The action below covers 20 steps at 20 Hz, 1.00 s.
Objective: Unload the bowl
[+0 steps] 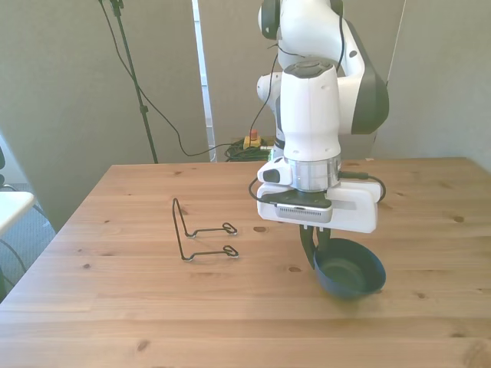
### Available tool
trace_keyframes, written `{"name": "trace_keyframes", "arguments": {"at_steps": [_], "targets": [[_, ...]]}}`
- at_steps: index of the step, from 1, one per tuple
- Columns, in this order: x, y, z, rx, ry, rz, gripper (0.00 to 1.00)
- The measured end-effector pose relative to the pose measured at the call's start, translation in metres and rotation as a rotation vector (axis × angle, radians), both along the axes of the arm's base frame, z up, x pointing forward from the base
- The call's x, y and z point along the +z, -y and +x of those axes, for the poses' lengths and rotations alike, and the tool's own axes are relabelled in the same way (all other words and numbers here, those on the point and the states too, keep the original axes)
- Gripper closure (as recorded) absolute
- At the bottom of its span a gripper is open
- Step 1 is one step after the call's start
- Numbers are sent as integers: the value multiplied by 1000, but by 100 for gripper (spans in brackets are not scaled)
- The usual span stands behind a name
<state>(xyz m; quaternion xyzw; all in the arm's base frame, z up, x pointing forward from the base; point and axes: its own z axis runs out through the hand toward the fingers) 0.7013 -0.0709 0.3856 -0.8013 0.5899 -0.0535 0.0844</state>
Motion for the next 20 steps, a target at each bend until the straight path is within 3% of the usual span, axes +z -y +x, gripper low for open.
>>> {"name": "trace_keyframes", "arguments": {"at_steps": [5, 6, 20], "targets": [[-12, 2, 9, -2, -21, 8, 100], [-14, 2, 10, -1, -25, 8, 0], [-18, 8, 7, 25, -77, 6, 0]]}}
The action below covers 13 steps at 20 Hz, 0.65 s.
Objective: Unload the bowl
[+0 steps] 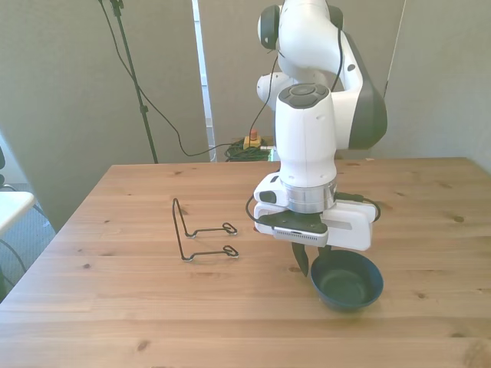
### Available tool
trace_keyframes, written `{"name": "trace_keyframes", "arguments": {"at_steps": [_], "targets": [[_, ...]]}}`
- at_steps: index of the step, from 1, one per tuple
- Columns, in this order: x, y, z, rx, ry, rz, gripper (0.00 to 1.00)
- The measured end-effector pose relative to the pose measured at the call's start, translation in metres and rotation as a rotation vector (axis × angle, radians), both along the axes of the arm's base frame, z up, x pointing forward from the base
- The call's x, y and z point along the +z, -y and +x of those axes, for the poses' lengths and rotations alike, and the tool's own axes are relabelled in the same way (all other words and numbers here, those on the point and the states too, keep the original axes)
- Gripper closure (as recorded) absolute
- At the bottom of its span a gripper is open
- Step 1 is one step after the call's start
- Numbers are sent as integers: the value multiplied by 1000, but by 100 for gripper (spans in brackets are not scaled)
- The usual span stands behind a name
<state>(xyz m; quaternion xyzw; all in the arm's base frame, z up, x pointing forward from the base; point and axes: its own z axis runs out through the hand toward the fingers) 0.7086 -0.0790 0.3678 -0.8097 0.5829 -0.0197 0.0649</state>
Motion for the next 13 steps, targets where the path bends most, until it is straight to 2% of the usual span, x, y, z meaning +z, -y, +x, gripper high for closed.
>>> {"name": "trace_keyframes", "arguments": {"at_steps": [3, 7, 10, 13], "targets": [[15, 7, -4, 3, 9, -6, 0], [58, 12, -20, 36, 37, -14, 0], [88, 12, -46, 101, 51, -39, 0], [106, 10, -79, 204, 47, -84, 0]]}}
